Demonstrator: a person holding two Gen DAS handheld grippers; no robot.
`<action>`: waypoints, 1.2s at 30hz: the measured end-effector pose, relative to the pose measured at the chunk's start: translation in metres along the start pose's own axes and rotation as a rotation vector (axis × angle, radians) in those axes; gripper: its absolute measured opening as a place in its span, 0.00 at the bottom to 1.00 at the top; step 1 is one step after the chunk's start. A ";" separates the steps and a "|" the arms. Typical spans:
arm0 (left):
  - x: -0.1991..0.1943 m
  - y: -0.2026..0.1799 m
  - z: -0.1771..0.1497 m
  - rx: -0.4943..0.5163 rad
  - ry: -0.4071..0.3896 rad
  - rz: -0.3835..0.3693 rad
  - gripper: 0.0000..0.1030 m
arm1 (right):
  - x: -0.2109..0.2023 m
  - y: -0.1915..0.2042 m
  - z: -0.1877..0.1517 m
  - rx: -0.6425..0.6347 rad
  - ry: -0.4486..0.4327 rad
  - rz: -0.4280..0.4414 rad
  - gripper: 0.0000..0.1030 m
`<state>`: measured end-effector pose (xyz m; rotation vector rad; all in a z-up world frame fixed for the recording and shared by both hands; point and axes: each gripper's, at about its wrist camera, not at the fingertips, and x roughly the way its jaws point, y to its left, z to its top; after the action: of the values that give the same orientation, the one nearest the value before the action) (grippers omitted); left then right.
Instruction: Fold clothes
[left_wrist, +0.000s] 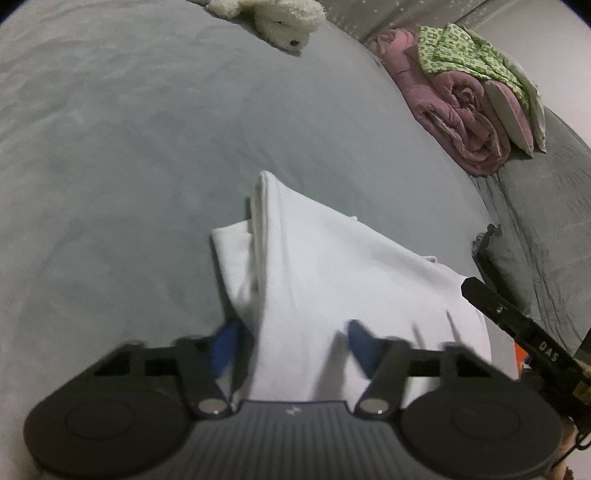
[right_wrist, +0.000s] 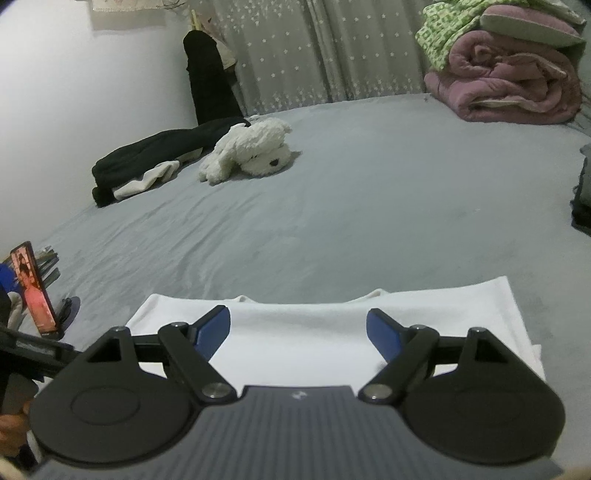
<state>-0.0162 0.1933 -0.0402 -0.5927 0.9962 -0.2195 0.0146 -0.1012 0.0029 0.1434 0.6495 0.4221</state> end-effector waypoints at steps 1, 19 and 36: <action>0.000 0.000 -0.001 -0.002 -0.005 0.006 0.48 | 0.001 0.000 0.000 0.002 0.006 0.005 0.79; -0.032 -0.017 -0.001 -0.035 -0.153 -0.101 0.18 | 0.036 0.004 -0.017 -0.035 0.229 0.037 0.25; -0.024 -0.076 0.002 -0.033 -0.246 -0.318 0.17 | 0.018 -0.034 -0.001 0.276 0.162 0.157 0.53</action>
<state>-0.0206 0.1415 0.0208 -0.7878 0.6656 -0.4022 0.0381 -0.1238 -0.0171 0.4275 0.8583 0.4976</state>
